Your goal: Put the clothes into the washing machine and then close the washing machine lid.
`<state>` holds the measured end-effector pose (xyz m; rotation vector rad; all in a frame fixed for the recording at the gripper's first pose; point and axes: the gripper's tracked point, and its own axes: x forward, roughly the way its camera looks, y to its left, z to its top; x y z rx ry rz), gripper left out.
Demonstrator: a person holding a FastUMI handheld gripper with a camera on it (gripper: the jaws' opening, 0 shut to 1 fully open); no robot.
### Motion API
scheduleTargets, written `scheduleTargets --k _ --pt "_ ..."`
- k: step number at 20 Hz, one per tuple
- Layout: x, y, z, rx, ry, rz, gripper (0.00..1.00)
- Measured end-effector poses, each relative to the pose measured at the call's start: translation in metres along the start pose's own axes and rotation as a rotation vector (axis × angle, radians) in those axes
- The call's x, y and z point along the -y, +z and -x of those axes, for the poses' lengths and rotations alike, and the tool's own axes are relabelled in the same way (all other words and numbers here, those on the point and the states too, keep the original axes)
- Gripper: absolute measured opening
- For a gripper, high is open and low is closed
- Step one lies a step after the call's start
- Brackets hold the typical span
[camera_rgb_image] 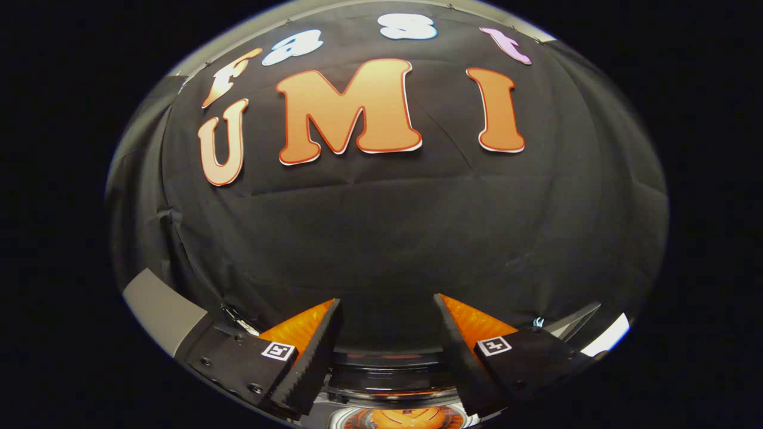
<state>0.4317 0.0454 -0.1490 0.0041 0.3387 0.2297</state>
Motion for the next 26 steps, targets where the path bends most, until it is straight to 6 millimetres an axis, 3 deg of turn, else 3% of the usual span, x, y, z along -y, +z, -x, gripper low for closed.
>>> scheduleTargets --k 9,26 --pt "-0.001 -0.002 0.007 0.023 0.01 0.003 0.97" --pt "-0.011 -0.035 0.082 0.047 0.003 0.017 0.98"
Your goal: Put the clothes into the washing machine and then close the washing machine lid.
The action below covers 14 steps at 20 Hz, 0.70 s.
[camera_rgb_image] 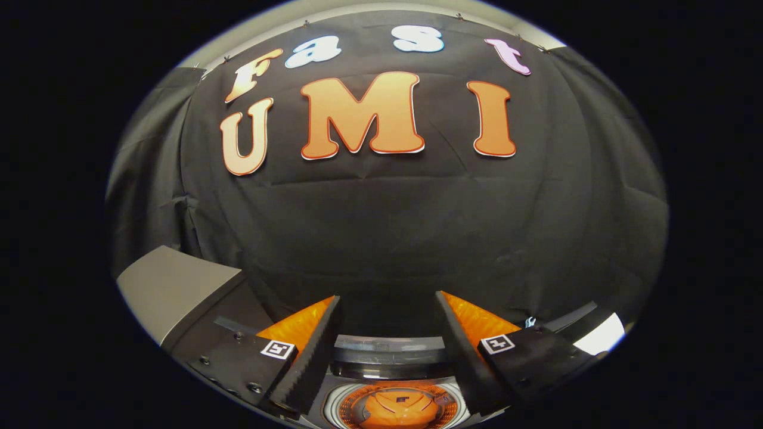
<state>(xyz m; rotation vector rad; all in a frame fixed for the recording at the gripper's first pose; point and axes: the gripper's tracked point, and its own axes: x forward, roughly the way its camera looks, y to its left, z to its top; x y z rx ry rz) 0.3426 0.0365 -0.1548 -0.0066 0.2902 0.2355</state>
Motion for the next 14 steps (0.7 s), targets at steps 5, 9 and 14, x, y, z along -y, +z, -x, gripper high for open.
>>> scheduleTargets --k 5,9,14 --pt "-0.002 -0.013 0.018 0.031 -0.002 0.002 0.97" --pt "-0.002 -0.025 0.032 0.026 0.003 0.007 0.98" --pt "-0.003 -0.04 0.042 0.008 0.014 0.003 0.97"
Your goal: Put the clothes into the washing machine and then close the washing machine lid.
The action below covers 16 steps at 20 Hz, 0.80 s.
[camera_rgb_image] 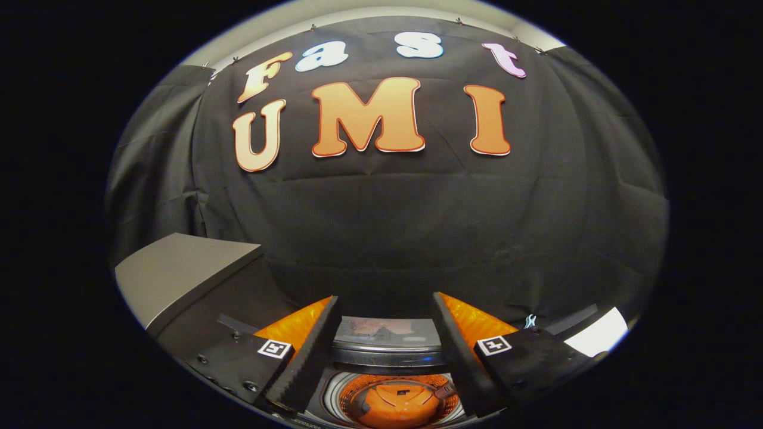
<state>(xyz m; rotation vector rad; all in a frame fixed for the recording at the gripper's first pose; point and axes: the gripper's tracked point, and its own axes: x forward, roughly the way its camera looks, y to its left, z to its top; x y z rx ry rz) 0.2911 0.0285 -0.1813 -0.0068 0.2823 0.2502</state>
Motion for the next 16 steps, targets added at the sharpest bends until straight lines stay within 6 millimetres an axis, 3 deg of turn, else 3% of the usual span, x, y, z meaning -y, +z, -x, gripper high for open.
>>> scheduleTargets --k 6,11,16 --pt "-0.009 -0.036 0.027 -0.047 0.023 -0.034 0.97" --pt "-0.006 -0.075 0.032 -0.1 0.014 -0.048 0.97" --pt "-0.001 -0.071 0.042 -0.093 0.011 -0.074 0.97"
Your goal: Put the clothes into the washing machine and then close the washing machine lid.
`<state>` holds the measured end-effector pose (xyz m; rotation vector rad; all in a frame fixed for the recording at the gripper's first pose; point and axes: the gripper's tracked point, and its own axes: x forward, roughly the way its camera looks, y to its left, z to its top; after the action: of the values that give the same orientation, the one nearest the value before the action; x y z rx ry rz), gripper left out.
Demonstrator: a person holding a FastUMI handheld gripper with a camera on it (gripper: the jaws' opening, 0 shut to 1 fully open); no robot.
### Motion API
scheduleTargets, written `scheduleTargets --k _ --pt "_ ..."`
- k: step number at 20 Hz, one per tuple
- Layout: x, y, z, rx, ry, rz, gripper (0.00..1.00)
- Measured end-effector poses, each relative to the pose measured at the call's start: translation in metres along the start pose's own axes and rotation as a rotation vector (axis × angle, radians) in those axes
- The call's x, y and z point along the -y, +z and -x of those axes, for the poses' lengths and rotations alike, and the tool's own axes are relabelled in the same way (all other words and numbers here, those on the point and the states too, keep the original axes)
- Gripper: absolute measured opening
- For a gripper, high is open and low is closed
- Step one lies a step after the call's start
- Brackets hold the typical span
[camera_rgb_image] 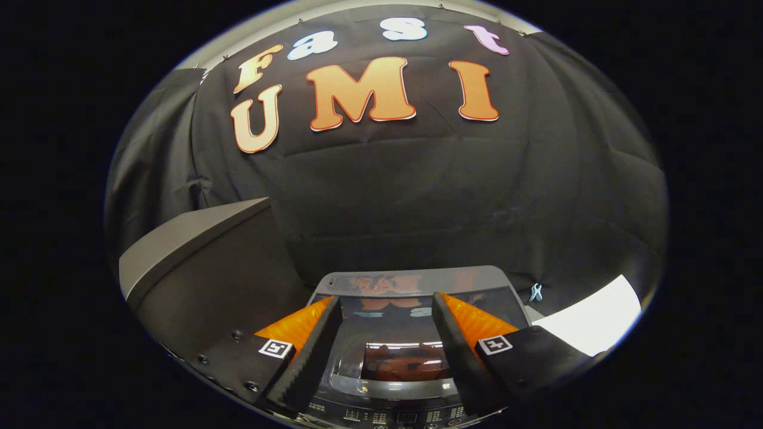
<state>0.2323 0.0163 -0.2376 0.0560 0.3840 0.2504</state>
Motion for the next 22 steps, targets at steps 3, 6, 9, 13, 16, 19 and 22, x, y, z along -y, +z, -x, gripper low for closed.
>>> scheduleTargets --k 3,6,9,13,16,19,22 --pt "-0.003 0.028 0.024 0.055 0.002 -0.006 0.97" --pt "-0.01 0.07 0.065 0.146 0.007 0.02 0.97" --pt "-0.016 0.109 0.112 0.232 0.016 0.03 0.97" --pt "-0.018 0.151 0.173 0.309 0.016 0.002 0.96" --pt "-0.02 0.167 0.214 0.35 0.02 0.0 0.96" --pt "-0.022 0.182 0.254 0.397 0.03 -0.009 0.96" --pt "-0.02 0.183 0.279 0.423 0.03 -0.02 0.96"
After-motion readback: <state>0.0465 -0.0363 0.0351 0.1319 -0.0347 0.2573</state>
